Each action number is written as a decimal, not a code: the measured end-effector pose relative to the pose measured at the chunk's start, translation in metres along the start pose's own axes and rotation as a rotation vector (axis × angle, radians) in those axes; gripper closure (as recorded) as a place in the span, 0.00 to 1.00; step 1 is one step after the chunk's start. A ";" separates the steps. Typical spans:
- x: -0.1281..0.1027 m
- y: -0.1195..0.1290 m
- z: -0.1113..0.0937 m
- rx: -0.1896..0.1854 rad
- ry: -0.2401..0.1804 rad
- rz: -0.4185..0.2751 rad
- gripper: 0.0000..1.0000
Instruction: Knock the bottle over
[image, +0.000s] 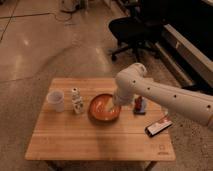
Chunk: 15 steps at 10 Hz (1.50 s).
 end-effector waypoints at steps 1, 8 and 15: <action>0.001 -0.025 0.000 0.003 0.009 -0.040 0.20; 0.070 -0.124 -0.001 0.009 0.114 -0.131 0.20; 0.167 -0.126 0.000 -0.054 0.228 -0.068 0.20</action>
